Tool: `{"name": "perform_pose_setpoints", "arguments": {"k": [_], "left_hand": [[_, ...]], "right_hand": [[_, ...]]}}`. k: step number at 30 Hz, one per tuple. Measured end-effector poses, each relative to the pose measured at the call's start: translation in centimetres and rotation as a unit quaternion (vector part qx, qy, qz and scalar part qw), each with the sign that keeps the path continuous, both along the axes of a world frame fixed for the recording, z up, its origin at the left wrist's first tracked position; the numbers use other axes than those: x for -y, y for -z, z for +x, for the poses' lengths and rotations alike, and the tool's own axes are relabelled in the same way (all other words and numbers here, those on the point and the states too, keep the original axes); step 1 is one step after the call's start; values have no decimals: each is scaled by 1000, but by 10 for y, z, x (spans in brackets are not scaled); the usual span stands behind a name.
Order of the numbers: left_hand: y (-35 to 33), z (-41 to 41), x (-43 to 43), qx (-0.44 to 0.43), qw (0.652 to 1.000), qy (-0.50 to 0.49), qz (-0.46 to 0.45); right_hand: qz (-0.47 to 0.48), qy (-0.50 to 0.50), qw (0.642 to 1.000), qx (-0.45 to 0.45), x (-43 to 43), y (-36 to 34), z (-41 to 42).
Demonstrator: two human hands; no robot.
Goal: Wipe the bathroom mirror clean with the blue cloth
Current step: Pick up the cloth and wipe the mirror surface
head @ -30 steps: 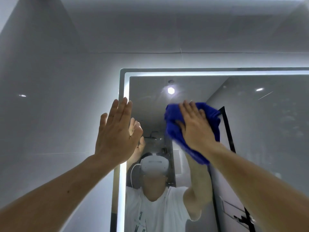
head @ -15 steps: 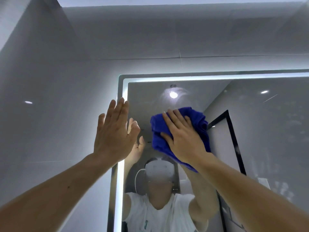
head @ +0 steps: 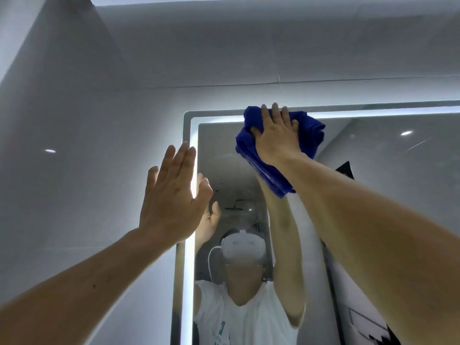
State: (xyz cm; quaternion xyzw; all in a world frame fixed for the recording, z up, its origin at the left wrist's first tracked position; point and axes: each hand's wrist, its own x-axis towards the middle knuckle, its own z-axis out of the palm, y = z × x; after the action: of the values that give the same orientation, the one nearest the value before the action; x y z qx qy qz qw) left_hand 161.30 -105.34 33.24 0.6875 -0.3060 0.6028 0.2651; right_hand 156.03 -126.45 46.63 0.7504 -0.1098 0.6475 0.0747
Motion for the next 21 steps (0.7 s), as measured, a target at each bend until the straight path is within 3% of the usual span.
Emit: {"name": "perform_pose_setpoints", "arguments": {"k": [3, 7, 11, 21], "left_hand": [[-4, -2, -3, 8, 1000, 1, -4], [-10, -3, 3, -1, 1000, -8, 2], [-14, -4, 12, 11, 1000, -8, -2], [-22, -8, 13, -3, 1000, 11, 7]], "right_hand": [[-56, -8, 998, -22, -18, 5, 11], [-185, -51, 980, -60, -25, 66, 19], [-225, -42, 969, -91, 8, 117, 4], [-39, -9, 999, 4, 53, 22, -29]]}}
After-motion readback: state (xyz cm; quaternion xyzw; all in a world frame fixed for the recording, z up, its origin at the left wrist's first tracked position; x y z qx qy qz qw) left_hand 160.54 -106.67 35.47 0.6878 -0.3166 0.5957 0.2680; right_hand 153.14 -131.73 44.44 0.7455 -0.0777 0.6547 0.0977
